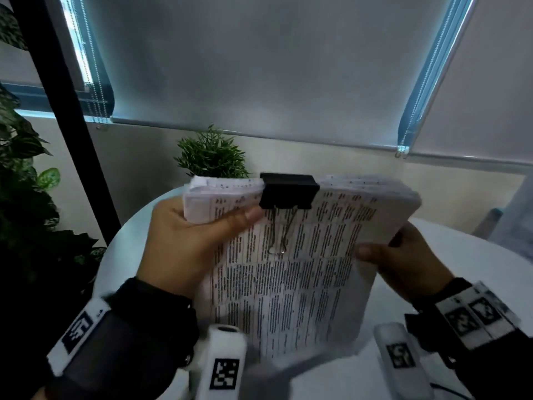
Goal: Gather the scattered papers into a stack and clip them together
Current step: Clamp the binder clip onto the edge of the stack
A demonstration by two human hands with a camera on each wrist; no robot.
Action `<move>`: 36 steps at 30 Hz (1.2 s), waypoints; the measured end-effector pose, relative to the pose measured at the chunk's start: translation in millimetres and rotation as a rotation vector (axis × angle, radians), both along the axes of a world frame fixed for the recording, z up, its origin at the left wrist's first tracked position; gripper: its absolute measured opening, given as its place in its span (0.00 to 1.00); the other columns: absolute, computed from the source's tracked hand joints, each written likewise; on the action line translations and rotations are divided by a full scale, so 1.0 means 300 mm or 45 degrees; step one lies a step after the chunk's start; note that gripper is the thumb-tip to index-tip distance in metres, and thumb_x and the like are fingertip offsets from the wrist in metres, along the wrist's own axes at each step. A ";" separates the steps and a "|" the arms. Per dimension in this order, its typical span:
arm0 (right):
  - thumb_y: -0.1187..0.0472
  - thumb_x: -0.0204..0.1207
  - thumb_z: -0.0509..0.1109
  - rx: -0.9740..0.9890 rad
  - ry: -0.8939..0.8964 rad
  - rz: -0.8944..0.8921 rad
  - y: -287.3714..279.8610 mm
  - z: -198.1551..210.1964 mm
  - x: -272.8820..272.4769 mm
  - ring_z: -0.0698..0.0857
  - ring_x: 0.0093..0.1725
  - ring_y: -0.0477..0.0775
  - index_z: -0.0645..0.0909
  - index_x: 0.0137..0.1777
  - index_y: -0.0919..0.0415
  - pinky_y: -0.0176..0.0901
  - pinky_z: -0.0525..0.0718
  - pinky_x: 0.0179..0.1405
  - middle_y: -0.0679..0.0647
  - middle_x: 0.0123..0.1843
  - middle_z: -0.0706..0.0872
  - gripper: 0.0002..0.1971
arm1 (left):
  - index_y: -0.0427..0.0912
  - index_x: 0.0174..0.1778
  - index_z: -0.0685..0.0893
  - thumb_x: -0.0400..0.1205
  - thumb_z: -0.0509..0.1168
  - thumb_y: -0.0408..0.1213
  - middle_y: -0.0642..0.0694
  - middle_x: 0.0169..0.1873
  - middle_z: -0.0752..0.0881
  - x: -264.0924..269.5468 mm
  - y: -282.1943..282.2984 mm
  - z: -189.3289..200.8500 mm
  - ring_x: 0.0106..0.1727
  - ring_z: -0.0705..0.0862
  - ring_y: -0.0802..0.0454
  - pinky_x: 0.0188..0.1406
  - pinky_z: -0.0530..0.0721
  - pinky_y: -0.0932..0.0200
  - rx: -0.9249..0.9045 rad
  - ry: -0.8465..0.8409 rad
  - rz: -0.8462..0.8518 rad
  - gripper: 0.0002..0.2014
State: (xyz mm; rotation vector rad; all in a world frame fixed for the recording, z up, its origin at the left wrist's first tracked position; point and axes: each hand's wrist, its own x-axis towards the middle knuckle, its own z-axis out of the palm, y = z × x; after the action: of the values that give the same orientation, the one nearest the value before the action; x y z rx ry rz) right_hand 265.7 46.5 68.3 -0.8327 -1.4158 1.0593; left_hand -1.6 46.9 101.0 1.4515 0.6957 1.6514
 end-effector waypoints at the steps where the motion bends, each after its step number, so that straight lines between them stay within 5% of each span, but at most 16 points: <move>1: 0.51 0.40 0.90 -0.029 0.037 0.002 -0.009 -0.027 -0.021 0.89 0.55 0.61 0.89 0.52 0.53 0.50 0.88 0.48 0.59 0.54 0.90 0.34 | 0.47 0.40 0.92 0.59 0.75 0.38 0.49 0.34 0.92 -0.008 0.004 0.026 0.36 0.91 0.52 0.35 0.87 0.63 0.027 -0.021 -0.004 0.13; 4: 0.48 0.32 0.90 -0.127 0.031 -0.020 -0.045 -0.081 -0.060 0.91 0.47 0.54 0.92 0.43 0.49 0.42 0.89 0.39 0.54 0.47 0.92 0.32 | 0.43 0.44 0.91 0.61 0.76 0.41 0.46 0.37 0.93 -0.055 0.040 0.097 0.40 0.92 0.49 0.39 0.89 0.58 0.049 -0.089 -0.026 0.15; 7: 0.48 0.31 0.90 -0.198 0.064 -0.042 -0.069 -0.118 -0.079 0.91 0.45 0.56 0.91 0.45 0.53 0.45 0.89 0.34 0.57 0.47 0.92 0.35 | 0.37 0.60 0.85 0.59 0.81 0.50 0.37 0.51 0.90 -0.090 0.078 0.153 0.52 0.89 0.38 0.51 0.87 0.40 -0.017 -0.069 -0.135 0.35; 12: 0.55 0.52 0.85 -0.090 0.144 -0.280 -0.100 -0.154 -0.107 0.90 0.42 0.61 0.87 0.49 0.47 0.53 0.87 0.25 0.59 0.51 0.91 0.22 | 0.43 0.52 0.87 0.66 0.76 0.49 0.43 0.45 0.92 -0.081 0.159 0.147 0.47 0.91 0.45 0.48 0.89 0.46 -0.128 -0.081 -0.124 0.21; 15: 0.64 0.61 0.75 -0.091 0.237 -0.380 -0.110 -0.166 -0.115 0.88 0.35 0.63 0.86 0.49 0.50 0.50 0.83 0.21 0.61 0.48 0.90 0.16 | 0.44 0.57 0.85 0.64 0.76 0.50 0.44 0.49 0.92 -0.054 0.158 0.040 0.49 0.91 0.46 0.43 0.90 0.53 -0.320 -0.032 -0.188 0.27; 18: 0.66 0.63 0.78 -0.109 0.309 -0.421 -0.097 -0.157 -0.107 0.86 0.35 0.62 0.84 0.53 0.56 0.48 0.81 0.22 0.62 0.48 0.89 0.18 | 0.49 0.57 0.87 0.64 0.79 0.53 0.52 0.51 0.92 0.001 0.072 -0.121 0.52 0.90 0.52 0.48 0.88 0.54 -0.423 0.251 -0.141 0.26; 22: 0.65 0.64 0.75 -0.228 0.305 -0.436 -0.060 -0.134 -0.085 0.85 0.32 0.58 0.81 0.57 0.62 0.43 0.78 0.21 0.63 0.47 0.90 0.19 | 0.53 0.55 0.83 0.66 0.74 0.49 0.56 0.46 0.91 0.037 0.035 -0.213 0.42 0.90 0.57 0.26 0.87 0.54 -0.574 0.332 -0.038 0.21; 25: 0.63 0.66 0.78 -0.397 0.142 -0.455 -0.010 -0.146 -0.072 0.87 0.34 0.55 0.81 0.57 0.61 0.43 0.81 0.23 0.59 0.47 0.90 0.19 | 0.46 0.54 0.83 0.74 0.76 0.40 0.47 0.44 0.91 0.045 0.117 -0.259 0.30 0.86 0.53 0.17 0.78 0.58 -0.562 0.388 0.010 0.15; 29: 0.54 0.74 0.74 -0.579 -0.451 -0.624 0.122 -0.197 -0.044 0.86 0.37 0.54 0.76 0.57 0.60 0.39 0.83 0.21 0.56 0.49 0.85 0.16 | 0.43 0.56 0.80 0.78 0.72 0.39 0.40 0.41 0.91 0.059 0.296 -0.350 0.26 0.87 0.46 0.16 0.72 0.60 -0.686 0.640 -0.023 0.14; 36: 0.51 0.73 0.75 -0.896 -0.559 -0.663 0.308 -0.303 -0.031 0.84 0.29 0.58 0.77 0.53 0.67 0.35 0.79 0.14 0.61 0.50 0.84 0.19 | 0.35 0.56 0.80 0.74 0.75 0.49 0.38 0.34 0.89 0.098 0.495 -0.456 0.23 0.85 0.48 0.18 0.74 0.62 -0.946 0.968 -0.002 0.24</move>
State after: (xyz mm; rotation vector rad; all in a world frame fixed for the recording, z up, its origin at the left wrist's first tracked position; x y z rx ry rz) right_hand 256.3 138.8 -22.6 -1.9217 -1.0510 0.9925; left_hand 27.7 195.3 -35.8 1.4550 1.5212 0.6359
